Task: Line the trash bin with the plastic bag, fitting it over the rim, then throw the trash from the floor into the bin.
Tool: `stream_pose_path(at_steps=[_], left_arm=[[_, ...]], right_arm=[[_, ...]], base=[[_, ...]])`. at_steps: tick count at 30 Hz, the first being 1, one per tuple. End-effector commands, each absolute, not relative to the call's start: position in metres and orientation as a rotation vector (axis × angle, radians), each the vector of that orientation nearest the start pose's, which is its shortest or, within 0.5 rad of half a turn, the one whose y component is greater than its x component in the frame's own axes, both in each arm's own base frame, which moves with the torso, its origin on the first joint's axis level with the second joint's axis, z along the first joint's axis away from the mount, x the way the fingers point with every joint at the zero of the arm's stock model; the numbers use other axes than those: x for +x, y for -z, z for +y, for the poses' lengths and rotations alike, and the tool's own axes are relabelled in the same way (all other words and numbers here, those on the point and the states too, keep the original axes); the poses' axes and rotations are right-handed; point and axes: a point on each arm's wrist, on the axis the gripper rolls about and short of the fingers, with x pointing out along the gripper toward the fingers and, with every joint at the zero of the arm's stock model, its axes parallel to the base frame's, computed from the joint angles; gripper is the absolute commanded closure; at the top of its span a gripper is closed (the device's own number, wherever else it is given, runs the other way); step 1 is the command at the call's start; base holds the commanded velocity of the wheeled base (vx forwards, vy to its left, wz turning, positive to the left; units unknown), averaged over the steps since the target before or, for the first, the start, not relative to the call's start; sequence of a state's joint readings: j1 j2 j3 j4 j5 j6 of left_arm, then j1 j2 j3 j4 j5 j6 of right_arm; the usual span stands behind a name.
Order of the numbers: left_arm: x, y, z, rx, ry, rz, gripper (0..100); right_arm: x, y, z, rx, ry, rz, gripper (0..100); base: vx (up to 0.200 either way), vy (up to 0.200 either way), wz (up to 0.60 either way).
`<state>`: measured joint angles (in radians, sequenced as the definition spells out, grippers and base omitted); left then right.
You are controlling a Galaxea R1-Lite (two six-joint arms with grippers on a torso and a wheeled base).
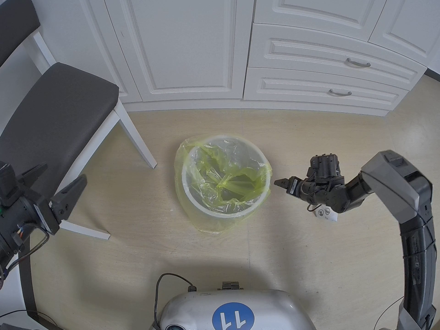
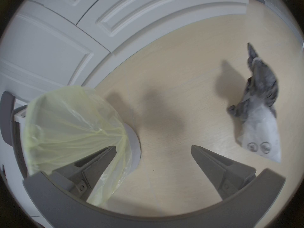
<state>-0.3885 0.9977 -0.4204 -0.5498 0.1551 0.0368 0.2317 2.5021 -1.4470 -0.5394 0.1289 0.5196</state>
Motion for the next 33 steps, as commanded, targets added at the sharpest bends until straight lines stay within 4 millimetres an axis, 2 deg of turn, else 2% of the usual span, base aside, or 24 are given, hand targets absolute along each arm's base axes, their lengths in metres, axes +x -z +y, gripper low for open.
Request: stream_pose_path(at_steps=[1, 2, 3, 5, 7, 8, 11, 12, 14, 15, 16, 17, 19, 21, 22, 23, 25, 29, 33], left_arm=[[0.171, -0.193, -0.070, -0.128, 0.394, 0.204, 0], [0.173, -0.193, -0.072, -0.140, 0.414, 0.209, 0], [0.186, -0.188, -0.076, -0.208, 0.507, 0.240, 0], [0.202, -0.178, -0.078, -0.257, 0.571, 0.282, 0], [0.209, -0.173, -0.079, -0.267, 0.581, 0.294, 0], [0.225, -0.162, -0.078, -0.278, 0.579, 0.304, 0], [0.251, -0.137, -0.086, -0.296, 0.580, 0.330, 0], [0.254, -0.134, -0.087, -0.299, 0.580, 0.332, 0], [0.284, -0.099, -0.093, -0.347, 0.563, 0.340, 0], [0.295, -0.087, -0.092, -0.376, 0.547, 0.330, 0], [0.297, -0.085, -0.091, -0.381, 0.542, 0.329, 0], [0.325, -0.064, -0.079, -0.454, 0.504, 0.253, 0], [0.348, -0.037, -0.069, -0.496, 0.482, 0.231, 0], [0.362, -0.023, -0.063, -0.520, 0.461, 0.264, 0], [0.363, -0.024, -0.063, -0.522, 0.461, 0.262, 0], [0.368, -0.012, -0.063, -0.553, 0.451, 0.277, 0], [0.372, -0.008, -0.063, -0.571, 0.444, 0.281, 0], [0.381, -0.016, -0.059, -0.623, 0.433, 0.241, 0], [0.387, -0.020, -0.057, -0.663, 0.430, 0.224, 0]], right_arm=[[0.420, -0.092, 0.067, 0.502, -0.117, 0.507, 0], [0.418, -0.094, 0.066, 0.505, -0.103, 0.502, 0], [0.411, -0.098, 0.058, 0.531, -0.021, 0.478, 0], [0.407, -0.098, 0.052, 0.577, 0.060, 0.438, 0], [0.404, -0.096, 0.051, 0.596, 0.082, 0.427, 0], [0.395, -0.097, 0.049, 0.624, 0.130, 0.397, 0], [0.382, -0.105, 0.046, 0.645, 0.207, 0.352, 0], [0.381, -0.106, 0.045, 0.649, 0.213, 0.349, 0], [0.370, -0.117, 0.043, 0.661, 0.246, 0.318, 0], [0.364, -0.121, 0.042, 0.662, 0.245, 0.315, 0], [0.364, -0.121, 0.042, 0.662, 0.245, 0.314, 0], [0.351, -0.128, 0.041, 0.662, 0.244, 0.307, 0], [0.341, -0.132, 0.039, 0.662, 0.243, 0.306, 0], [0.338, -0.132, 0.039, 0.663, 0.248, 0.309, 0], [0.338, -0.132, 0.039, 0.663, 0.248, 0.309, 0], [0.337, -0.130, 0.038, 0.668, 0.255, 0.314, 0], [0.336, -0.128, 0.035, 0.675, 0.277, 0.314, 0], [0.336, -0.128, 0.028, 0.680, 0.305, 0.304, 0], [0.337, -0.126, 0.028, 0.679, 0.305, 0.309, 0]], base=[[0.000, 0.000, 0.00], [0.000, 0.000, 0.00], [0.000, 0.000, 0.00], [0.000, 0.000, 0.00], [0.000, 0.000, 0.00], [0.000, 0.000, 0.00], [0.000, 0.000, 0.00], [0.000, 0.000, 0.00], [0.000, 0.000, 0.00], [0.000, 0.000, 0.00], [0.000, 0.000, 0.00], [0.000, 0.000, 0.00], [0.000, 0.000, 0.00], [0.000, 0.000, 0.00], [0.000, 0.000, 0.00], [0.000, 0.000, 0.00], [0.000, 0.000, 0.00], [0.000, 0.000, 0.00], [0.000, 0.000, 0.00]])
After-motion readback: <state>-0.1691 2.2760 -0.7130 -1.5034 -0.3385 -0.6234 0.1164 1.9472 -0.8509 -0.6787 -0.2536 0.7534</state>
